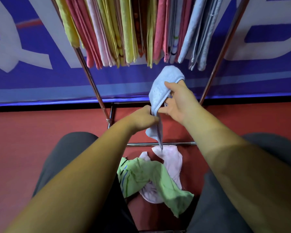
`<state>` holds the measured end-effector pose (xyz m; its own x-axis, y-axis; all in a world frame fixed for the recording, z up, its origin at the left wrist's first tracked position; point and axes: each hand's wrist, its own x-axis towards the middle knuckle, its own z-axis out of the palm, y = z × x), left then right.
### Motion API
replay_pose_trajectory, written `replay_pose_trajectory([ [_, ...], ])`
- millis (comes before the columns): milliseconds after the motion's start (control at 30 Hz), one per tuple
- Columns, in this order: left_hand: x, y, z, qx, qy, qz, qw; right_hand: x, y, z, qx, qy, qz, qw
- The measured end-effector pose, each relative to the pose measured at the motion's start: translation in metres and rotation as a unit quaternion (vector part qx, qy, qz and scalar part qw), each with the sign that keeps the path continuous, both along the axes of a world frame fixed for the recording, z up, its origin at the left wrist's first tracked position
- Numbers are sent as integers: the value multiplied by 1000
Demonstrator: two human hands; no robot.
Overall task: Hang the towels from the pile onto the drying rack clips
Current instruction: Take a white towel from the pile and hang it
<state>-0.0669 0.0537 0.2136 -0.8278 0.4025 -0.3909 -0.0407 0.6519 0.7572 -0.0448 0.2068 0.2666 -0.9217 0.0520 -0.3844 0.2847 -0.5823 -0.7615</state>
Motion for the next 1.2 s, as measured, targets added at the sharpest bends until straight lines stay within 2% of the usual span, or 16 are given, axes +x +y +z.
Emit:
replay_pose_trajectory([
  [100,1,13,-14,11,34,7,999,-5,-7,-1,4,8,-21,1000],
  [233,2,22,-25,-66,109,75,989,-10,-13,-4,2,26,-41,999],
  [333,-2,20,-30,-106,107,139,979,-11,-12,-3,3,38,-43,998],
  [467,-9,14,-25,-103,113,221,963,-12,-7,-2,19,28,-87,996],
  [600,-10,9,-8,-85,172,274,943,-10,5,-11,57,-3,-159,986],
  [900,2,9,35,-74,324,233,914,-8,16,-33,150,-72,-197,966],
  [1033,8,13,37,-53,383,179,905,-6,13,-44,178,-155,-127,963],
  [1133,11,15,37,-44,409,150,899,-7,11,-49,216,-258,-90,937],
  [1200,11,13,38,-42,412,151,897,-13,11,-55,272,-320,-143,896],
])
